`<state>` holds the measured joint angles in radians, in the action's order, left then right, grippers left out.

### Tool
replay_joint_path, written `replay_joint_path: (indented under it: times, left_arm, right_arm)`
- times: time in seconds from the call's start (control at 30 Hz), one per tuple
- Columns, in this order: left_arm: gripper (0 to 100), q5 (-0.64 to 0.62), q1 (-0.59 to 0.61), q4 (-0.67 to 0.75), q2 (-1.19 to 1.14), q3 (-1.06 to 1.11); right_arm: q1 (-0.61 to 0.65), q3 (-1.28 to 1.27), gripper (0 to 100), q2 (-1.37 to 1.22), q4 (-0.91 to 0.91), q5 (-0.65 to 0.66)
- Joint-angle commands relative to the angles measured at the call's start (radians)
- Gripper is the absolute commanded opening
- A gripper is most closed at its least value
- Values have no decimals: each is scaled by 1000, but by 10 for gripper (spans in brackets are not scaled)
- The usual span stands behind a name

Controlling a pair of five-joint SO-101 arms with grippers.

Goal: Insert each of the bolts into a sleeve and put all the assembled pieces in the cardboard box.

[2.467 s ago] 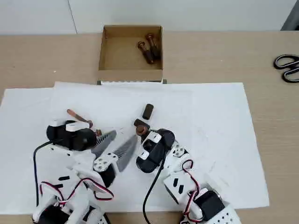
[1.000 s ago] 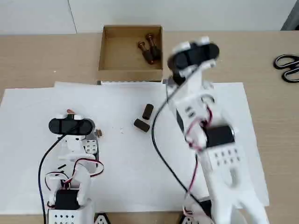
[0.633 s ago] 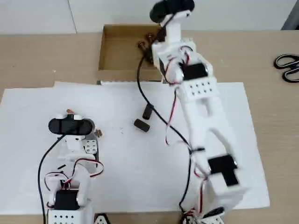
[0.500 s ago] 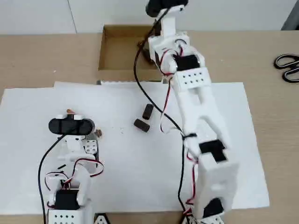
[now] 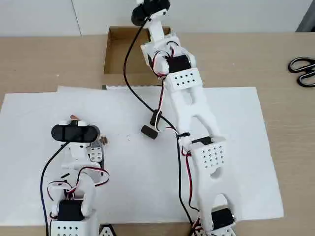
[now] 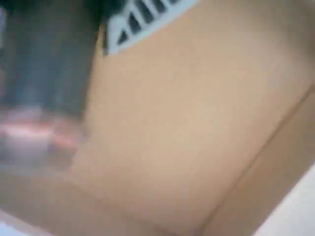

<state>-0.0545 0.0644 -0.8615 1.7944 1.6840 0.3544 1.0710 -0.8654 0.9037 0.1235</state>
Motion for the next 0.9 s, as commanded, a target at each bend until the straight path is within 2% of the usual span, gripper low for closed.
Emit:
replay_joint_path:
  times: [0.0,0.2,0.3,0.47,0.7,0.77,0.87]
  left_arm:
    - [6,5,2,-3,9,-2]
    - [6,5,0,-3,9,-2]
    - [6,5,0,-3,9,-2]
    - [6,6,0,-3,9,-2]
    - [6,6,0,-3,9,-2]
    - [6,6,0,-3,9,-2]
    - [6,6,0,-3,9,-2]
  right_arm:
    - [-2,81,216,24,35,12]
    - [-13,106,186,24,36,12]
    - [-16,110,134,33,65,12]
    - [-7,195,1,116,332,11]
    - [-2,315,4,139,743,6]
    - [8,299,4,143,783,-26]
    - [2,279,6,147,783,-153]
